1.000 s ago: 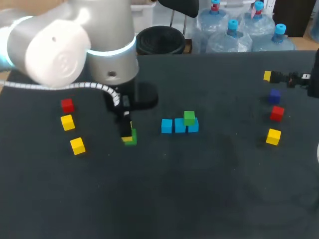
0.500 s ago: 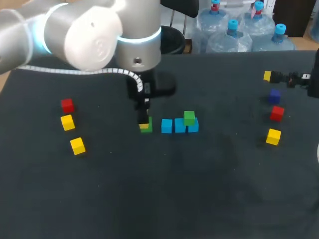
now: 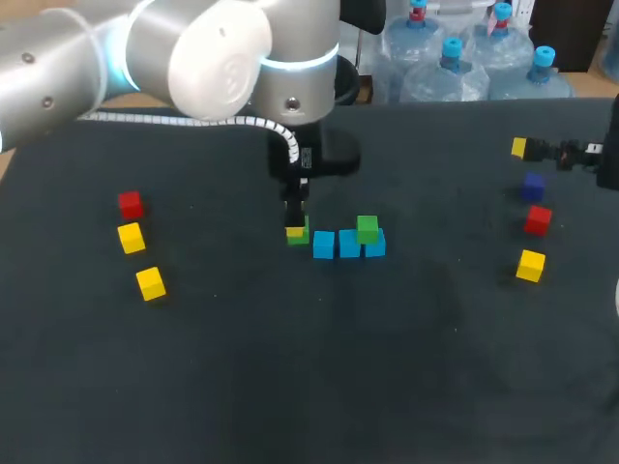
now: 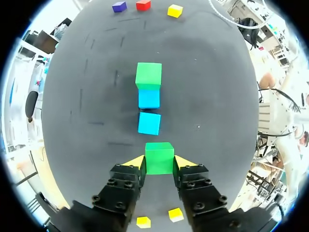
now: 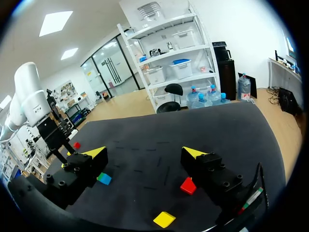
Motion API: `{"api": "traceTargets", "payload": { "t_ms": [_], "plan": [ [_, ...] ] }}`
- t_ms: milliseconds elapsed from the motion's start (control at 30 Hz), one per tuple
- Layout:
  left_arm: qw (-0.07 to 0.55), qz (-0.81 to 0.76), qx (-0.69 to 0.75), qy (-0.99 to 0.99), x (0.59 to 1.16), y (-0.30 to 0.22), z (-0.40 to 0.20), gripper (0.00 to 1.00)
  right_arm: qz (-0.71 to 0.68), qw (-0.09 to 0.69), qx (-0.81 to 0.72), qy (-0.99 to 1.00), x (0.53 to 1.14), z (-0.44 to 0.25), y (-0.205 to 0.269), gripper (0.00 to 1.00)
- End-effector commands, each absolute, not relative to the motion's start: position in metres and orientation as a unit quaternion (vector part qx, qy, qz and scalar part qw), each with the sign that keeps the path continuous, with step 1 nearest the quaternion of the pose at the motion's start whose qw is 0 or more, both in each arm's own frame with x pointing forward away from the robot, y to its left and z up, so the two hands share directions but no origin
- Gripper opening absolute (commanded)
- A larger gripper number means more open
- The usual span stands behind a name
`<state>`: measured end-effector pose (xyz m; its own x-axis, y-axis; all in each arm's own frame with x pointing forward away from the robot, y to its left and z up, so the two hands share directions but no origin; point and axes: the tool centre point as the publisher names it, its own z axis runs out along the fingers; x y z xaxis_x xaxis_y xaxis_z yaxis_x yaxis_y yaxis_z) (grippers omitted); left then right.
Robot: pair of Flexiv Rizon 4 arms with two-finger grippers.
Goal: Place the blue cubes, place green cubes on the blue cubes, place the yellow cubes on the green cubes, then place the red cubes on the yellow cubes, and place purple cube on the red cubes.
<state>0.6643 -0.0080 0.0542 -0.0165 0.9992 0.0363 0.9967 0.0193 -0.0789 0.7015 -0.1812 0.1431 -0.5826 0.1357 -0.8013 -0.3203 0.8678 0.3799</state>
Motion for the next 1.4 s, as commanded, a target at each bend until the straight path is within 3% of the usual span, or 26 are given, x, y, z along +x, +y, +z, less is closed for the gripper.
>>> {"api": "traceTargets", "payload": {
  "t_ms": [33,1400],
  "plan": [
    [0.05,0.017,-0.701,-0.711,0.674,-0.014,0.053,0.0,0.253,0.453,-0.054,0.853,0.701,0.144,-0.182,1.0],
    [0.045,0.03,-0.709,-0.703,0.677,-0.052,0.049,0.0,0.253,0.453,-0.054,0.853,0.701,0.144,-0.182,1.0]
  ]
}}
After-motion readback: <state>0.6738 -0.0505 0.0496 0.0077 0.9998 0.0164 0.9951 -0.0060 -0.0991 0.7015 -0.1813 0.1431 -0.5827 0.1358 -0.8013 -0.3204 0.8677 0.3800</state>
